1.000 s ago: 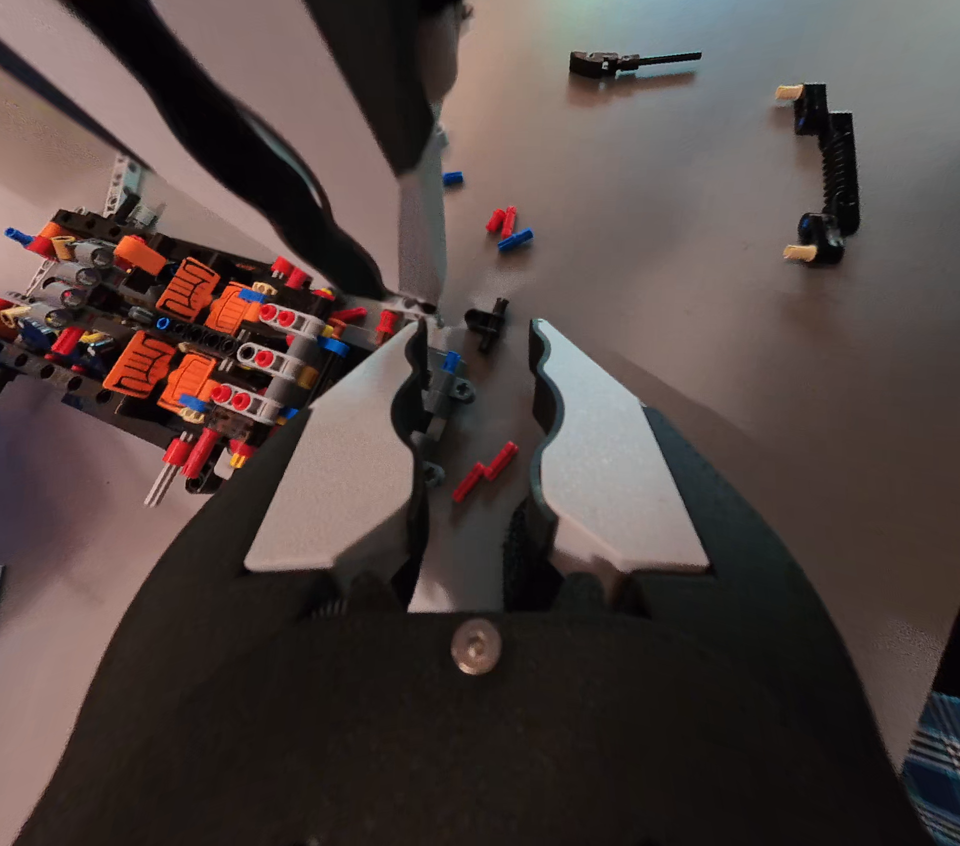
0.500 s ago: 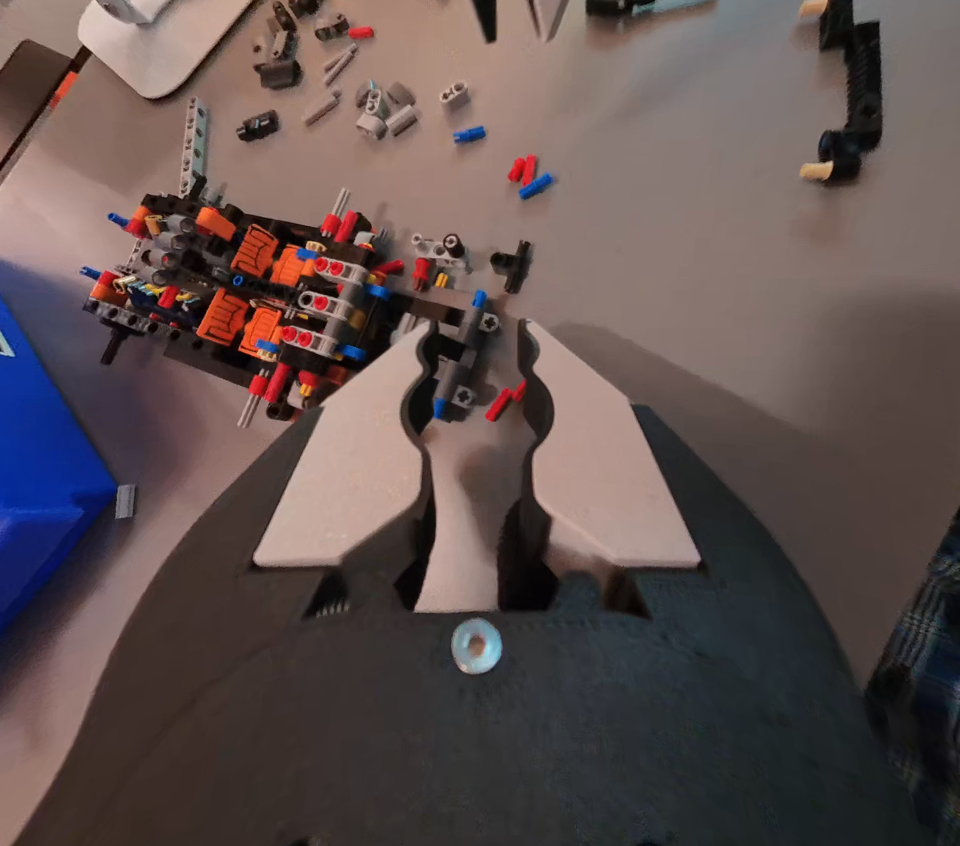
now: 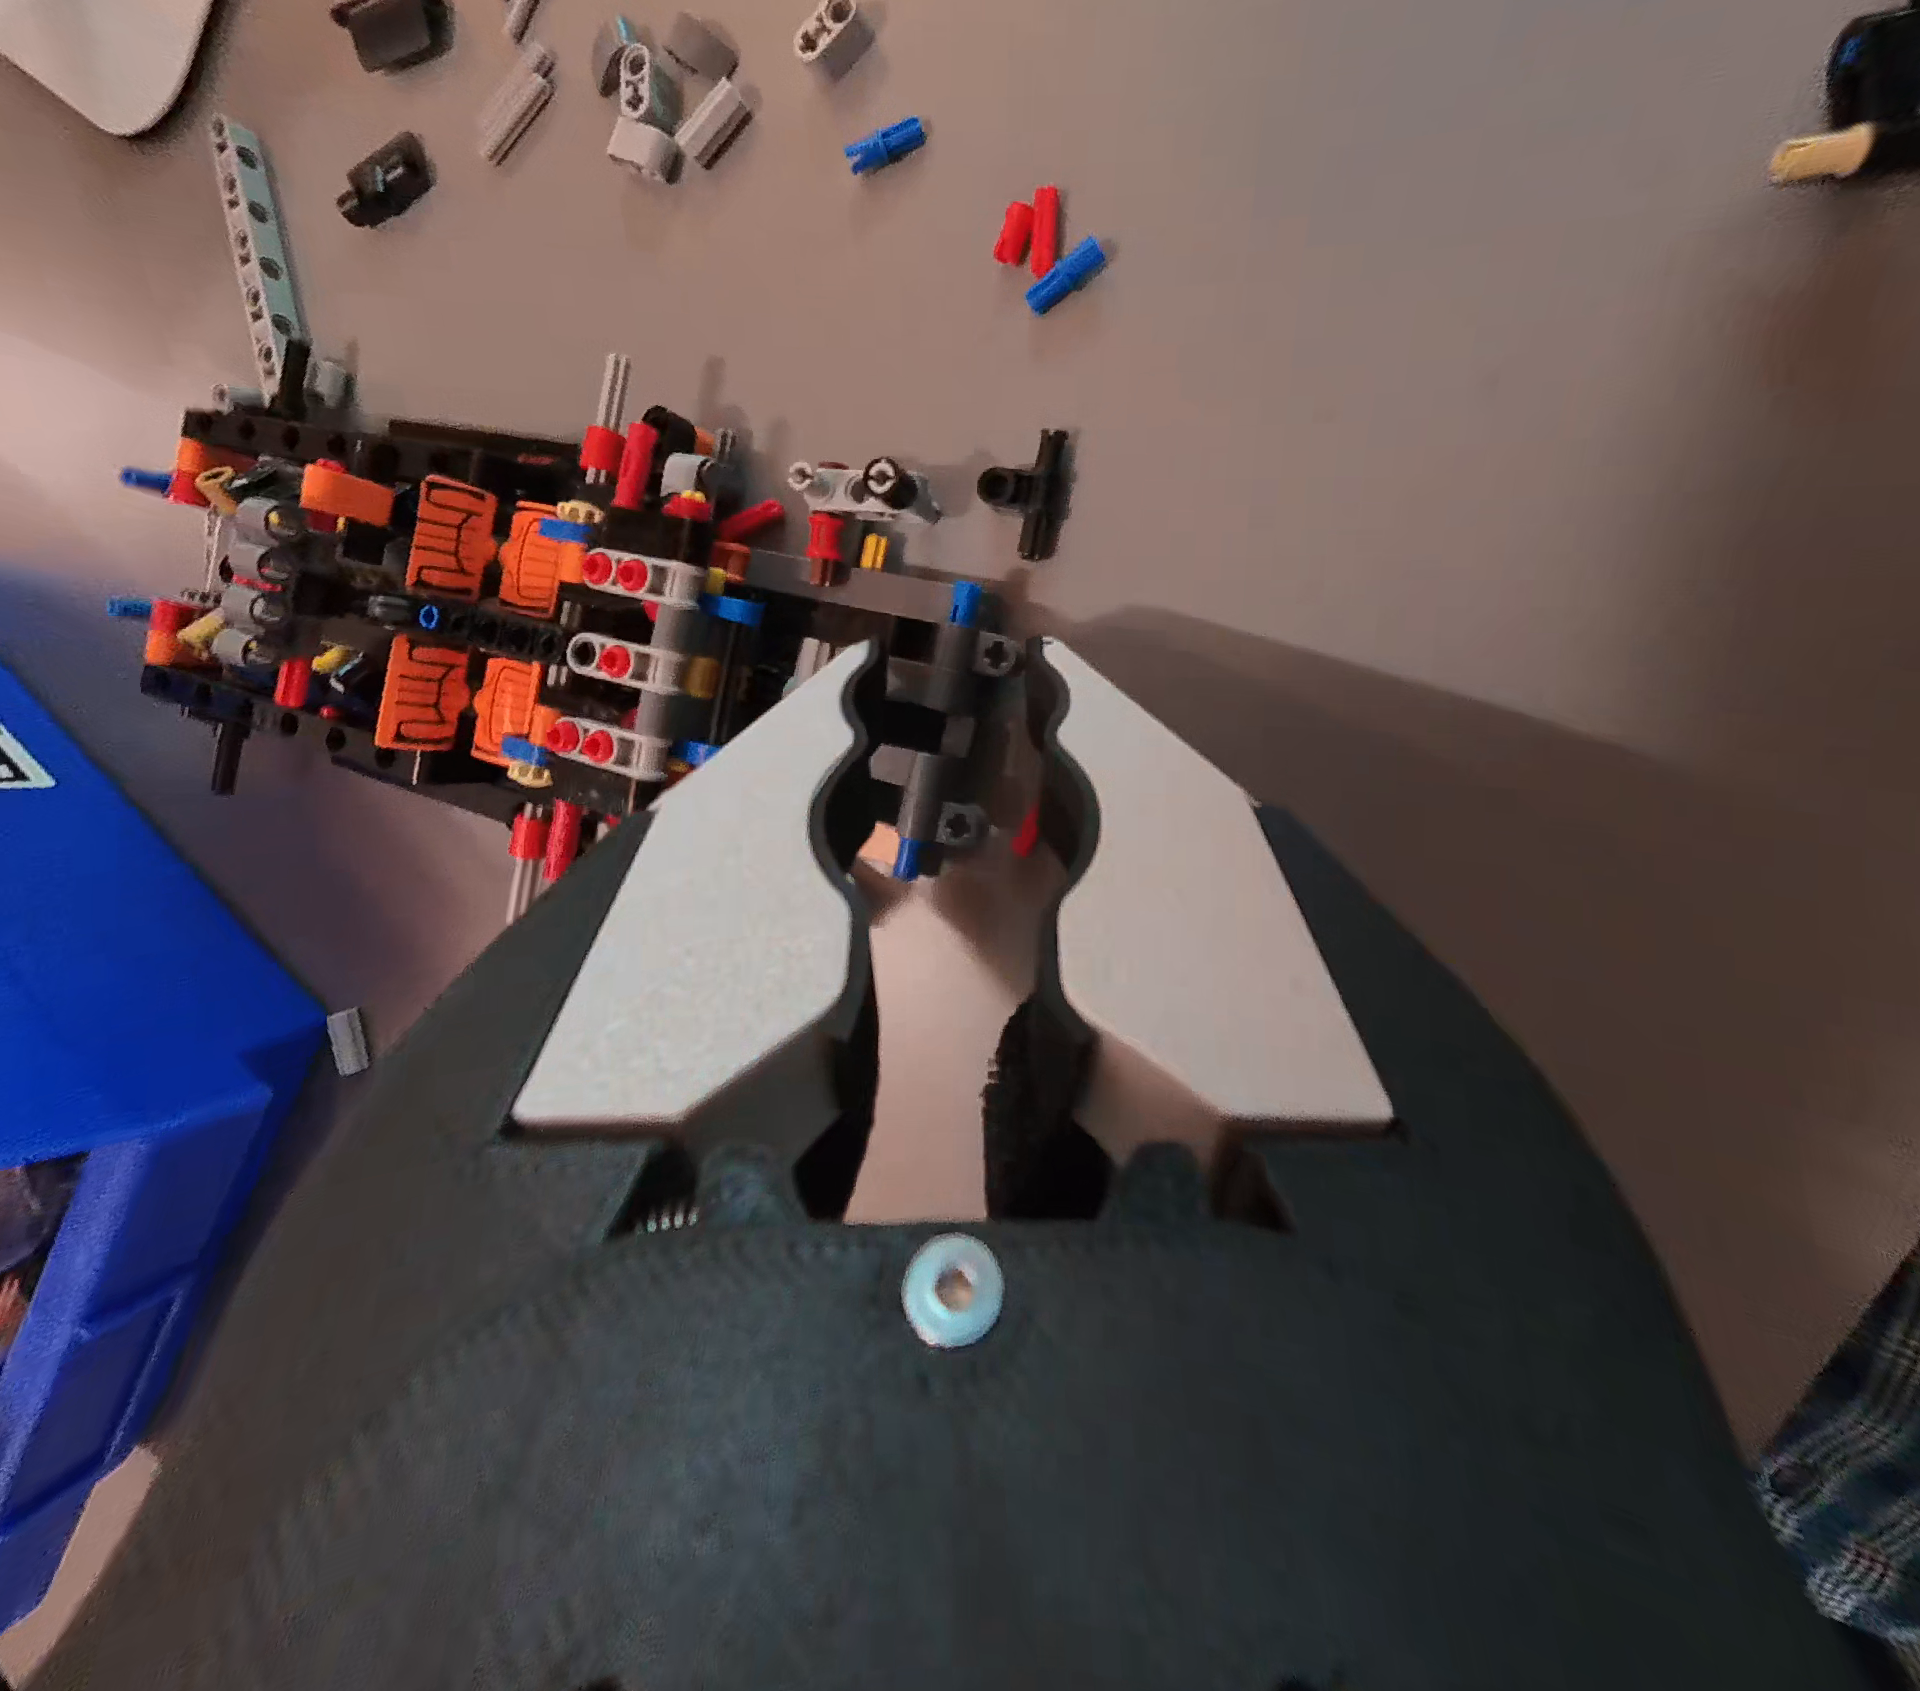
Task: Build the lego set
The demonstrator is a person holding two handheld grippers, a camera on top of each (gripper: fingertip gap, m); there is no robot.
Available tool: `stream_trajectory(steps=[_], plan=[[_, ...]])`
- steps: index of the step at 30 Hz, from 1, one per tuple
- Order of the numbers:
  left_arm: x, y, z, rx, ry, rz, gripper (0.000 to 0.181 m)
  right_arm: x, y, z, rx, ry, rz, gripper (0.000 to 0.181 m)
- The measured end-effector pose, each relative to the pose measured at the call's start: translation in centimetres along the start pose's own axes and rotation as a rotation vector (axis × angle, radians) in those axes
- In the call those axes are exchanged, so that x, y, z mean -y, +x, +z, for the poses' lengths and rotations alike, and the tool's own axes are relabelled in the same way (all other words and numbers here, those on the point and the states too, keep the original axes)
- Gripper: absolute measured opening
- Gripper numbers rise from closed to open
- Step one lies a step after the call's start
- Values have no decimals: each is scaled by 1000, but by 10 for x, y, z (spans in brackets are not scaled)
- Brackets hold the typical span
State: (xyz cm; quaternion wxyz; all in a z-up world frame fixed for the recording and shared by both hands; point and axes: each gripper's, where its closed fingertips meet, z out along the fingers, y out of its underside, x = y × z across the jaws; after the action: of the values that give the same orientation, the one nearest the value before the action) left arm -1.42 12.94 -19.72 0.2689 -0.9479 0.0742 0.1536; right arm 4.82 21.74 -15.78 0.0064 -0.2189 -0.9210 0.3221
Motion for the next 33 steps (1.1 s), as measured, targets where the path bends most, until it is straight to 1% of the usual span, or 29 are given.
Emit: stream_trajectory(steps=[1, 2, 7, 11, 16, 20, 25, 29, 33], plan=[[1, 1, 0, -12, 4, -1, 23, -1, 0, -1, -4, 10, -3, 12], [2, 4, 1, -36, 11, -8, 17, -2, 0, -2, -5, 19, -4, 12], [3, 2, 1, -24, 19, -29, 16, -8, -1, -15, 4, 90, 18, 11], [6, 1, -4, -51, 49, -90, 16, -15, 3, -30, -9, 148, 46, 11], [22, -8, -19, -100, 170, -218, 16, -26, 6, -49, -26, 220, 87, 11], [32, -16, -30, -131, 290, -341, 16, -27, 4, -54, -16, 279, 115, 11], [42, -25, -45, -139, 449, -489, 15, -12, 1, -50, 19, 347, 133, 13], [44, -27, -56, -126, 577, -610, 16, 5, 4, -50, 53, 413, 178, 14], [46, -29, -66, -106, 693, -713, 15, 27, 3, -33, 99, 438, 192, 15]])
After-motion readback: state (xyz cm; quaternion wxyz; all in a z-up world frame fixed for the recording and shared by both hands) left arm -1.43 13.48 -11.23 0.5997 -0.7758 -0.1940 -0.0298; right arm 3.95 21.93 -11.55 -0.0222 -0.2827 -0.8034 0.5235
